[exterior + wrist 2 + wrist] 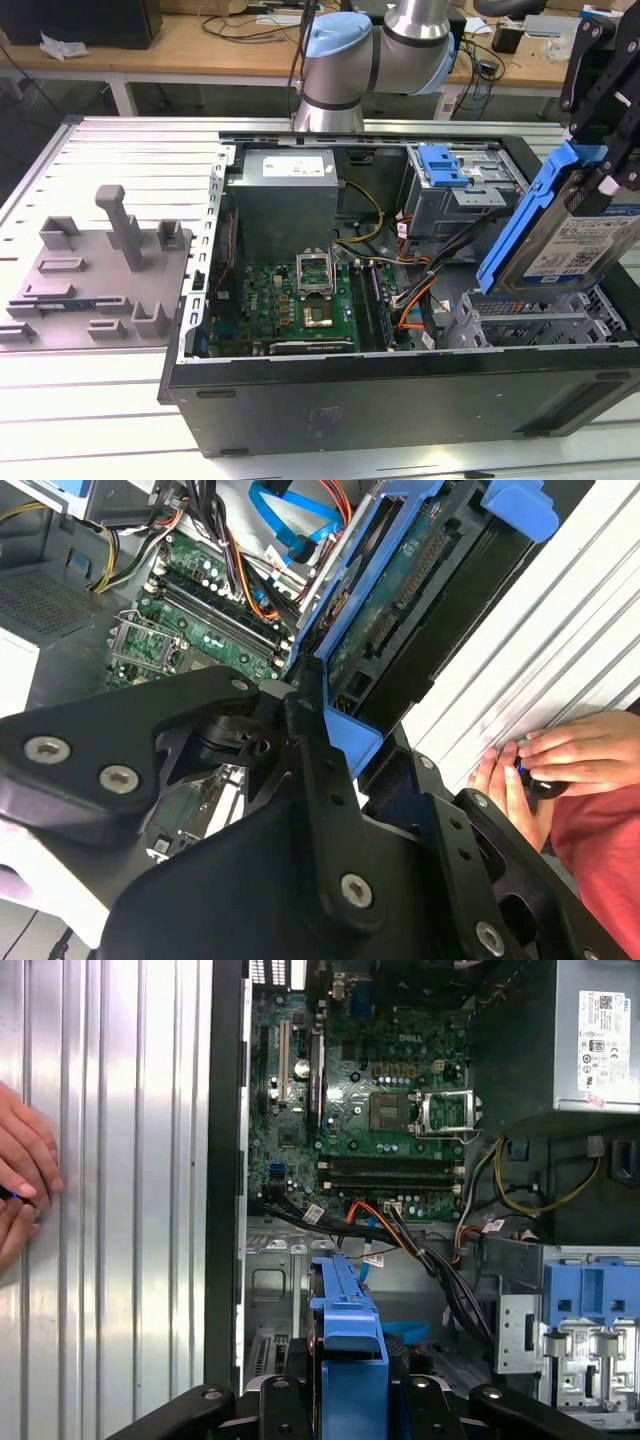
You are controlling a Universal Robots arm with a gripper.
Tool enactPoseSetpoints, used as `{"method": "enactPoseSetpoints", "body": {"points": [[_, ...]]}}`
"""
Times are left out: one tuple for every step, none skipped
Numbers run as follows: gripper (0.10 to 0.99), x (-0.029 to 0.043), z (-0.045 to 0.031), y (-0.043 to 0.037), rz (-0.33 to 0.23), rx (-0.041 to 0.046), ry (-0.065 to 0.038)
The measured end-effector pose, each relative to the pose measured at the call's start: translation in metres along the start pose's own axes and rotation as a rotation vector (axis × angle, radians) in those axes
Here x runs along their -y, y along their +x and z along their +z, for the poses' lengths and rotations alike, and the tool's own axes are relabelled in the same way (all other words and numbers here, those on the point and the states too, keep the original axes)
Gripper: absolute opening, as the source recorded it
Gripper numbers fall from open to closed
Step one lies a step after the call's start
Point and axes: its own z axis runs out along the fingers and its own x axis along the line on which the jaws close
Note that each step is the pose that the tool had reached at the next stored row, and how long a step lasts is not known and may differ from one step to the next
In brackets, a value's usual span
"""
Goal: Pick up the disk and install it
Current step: 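Insert the disk into the insertion slot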
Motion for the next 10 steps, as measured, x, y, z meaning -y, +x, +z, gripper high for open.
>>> {"method": "enactPoseSetpoints", "body": {"points": [[0.369, 0.0000, 0.0002, 0.0000, 0.000, -0.0001, 0.000], [0.369, 0.0000, 0.0003, 0.0000, 0.000, -0.0001, 0.000], [0.369, 0.0000, 0.0003, 0.0000, 0.000, -0.0001, 0.000], [0.369, 0.0000, 0.0004, 0.0000, 0.000, 0.0000, 0.000], [0.369, 0.0000, 0.0004, 0.0000, 0.000, 0.0000, 0.000], [0.369, 0.0000, 0.0004, 0.0000, 0.000, 0.0000, 0.000], [0.369, 0.0000, 0.0004, 0.0000, 0.000, 0.0000, 0.000], [0.369, 0.0000, 0.0005, 0.0000, 0.000, 0.0000, 0.000], [0.369, 0.0000, 0.0006, 0.0000, 0.000, 0.0001, 0.000], [0.369, 0.0000, 0.0009, 0.0000, 0.000, 0.0001, 0.000]]}}
